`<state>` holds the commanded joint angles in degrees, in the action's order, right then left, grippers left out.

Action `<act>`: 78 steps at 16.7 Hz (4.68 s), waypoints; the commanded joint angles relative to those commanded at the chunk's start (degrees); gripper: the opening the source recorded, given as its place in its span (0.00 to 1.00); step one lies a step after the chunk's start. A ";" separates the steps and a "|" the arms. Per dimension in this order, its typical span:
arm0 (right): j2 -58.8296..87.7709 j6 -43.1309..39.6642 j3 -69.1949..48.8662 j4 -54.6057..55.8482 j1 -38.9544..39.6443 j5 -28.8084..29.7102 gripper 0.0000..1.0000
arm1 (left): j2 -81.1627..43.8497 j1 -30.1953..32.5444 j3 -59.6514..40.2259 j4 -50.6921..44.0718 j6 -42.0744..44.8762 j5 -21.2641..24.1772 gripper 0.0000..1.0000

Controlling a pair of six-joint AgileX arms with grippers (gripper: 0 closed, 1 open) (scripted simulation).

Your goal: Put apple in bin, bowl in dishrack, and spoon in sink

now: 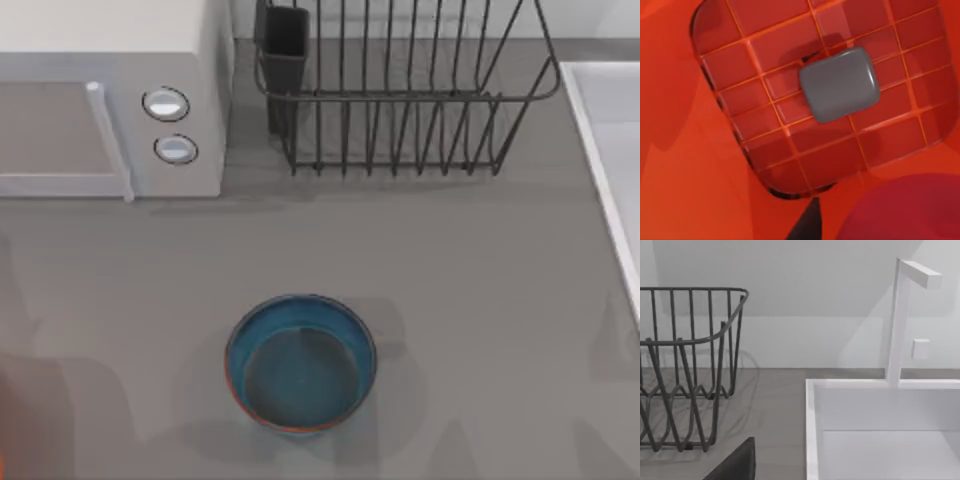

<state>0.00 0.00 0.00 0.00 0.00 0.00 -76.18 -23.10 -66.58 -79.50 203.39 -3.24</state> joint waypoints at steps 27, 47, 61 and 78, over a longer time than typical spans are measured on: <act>0.00 0.00 0.00 0.00 0.00 0.00 1.00 | -1.67 -1.32 14.96 16.30 1.83 0.20 0.38; 0.00 0.00 0.00 0.00 0.00 0.00 1.00 | -0.67 -0.83 13.89 15.58 0.89 0.57 1.00; 0.00 0.00 0.00 0.00 0.00 0.00 1.00 | 26.50 15.06 20.79 39.04 -61.51 -0.69 1.00; 0.00 0.00 0.00 0.00 0.00 0.00 1.00 | 69.22 23.68 55.66 74.07 -179.83 1.55 1.00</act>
<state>0.00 0.00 0.00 0.00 0.00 0.00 -6.95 0.58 -10.92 -5.43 23.55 -1.69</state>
